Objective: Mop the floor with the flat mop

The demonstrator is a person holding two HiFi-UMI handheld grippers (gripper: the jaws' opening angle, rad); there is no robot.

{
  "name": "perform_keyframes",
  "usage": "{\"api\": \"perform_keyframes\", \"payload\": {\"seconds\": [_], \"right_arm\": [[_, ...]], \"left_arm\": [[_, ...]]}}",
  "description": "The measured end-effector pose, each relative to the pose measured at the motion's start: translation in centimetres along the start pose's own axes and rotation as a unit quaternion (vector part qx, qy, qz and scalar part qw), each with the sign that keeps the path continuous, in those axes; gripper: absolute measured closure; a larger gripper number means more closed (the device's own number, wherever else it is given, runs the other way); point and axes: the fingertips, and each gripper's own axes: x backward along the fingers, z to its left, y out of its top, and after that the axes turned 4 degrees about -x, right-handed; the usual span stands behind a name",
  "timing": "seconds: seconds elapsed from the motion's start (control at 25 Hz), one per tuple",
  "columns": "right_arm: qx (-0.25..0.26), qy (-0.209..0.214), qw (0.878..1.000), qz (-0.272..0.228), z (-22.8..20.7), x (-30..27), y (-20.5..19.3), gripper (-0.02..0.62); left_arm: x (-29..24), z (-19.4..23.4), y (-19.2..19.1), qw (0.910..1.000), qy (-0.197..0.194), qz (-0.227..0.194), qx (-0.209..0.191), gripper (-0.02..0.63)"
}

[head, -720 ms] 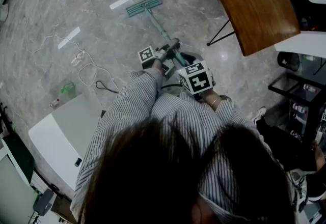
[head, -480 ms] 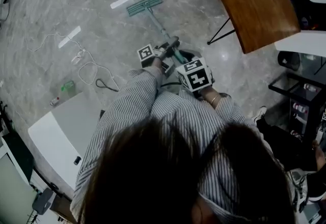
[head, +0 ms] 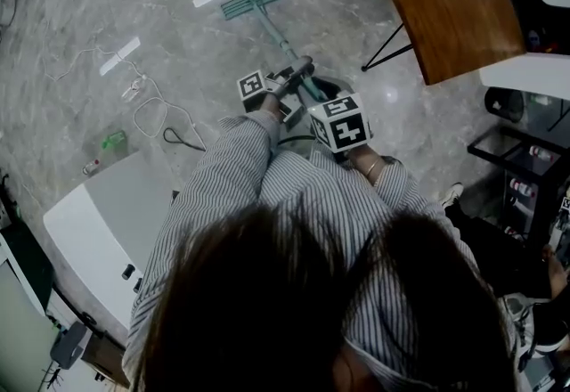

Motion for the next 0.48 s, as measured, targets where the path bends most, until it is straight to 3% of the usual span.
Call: {"api": "perform_keyframes", "payload": {"seconds": [0.16,0.48], "right_arm": [[0.019,0.009,1.000,-0.012,0.3,1.1,-0.4,0.474],[0.050,-0.016,0.999,-0.001,-0.4,1.9,-1.2,0.468]], "left_arm": [[0.0,0.1,0.1,0.9999,-0.003,-0.011,-0.003,0.456],[-0.5,0.2,0.0,0.9993,-0.023,-0.027,0.005,0.454]]}}
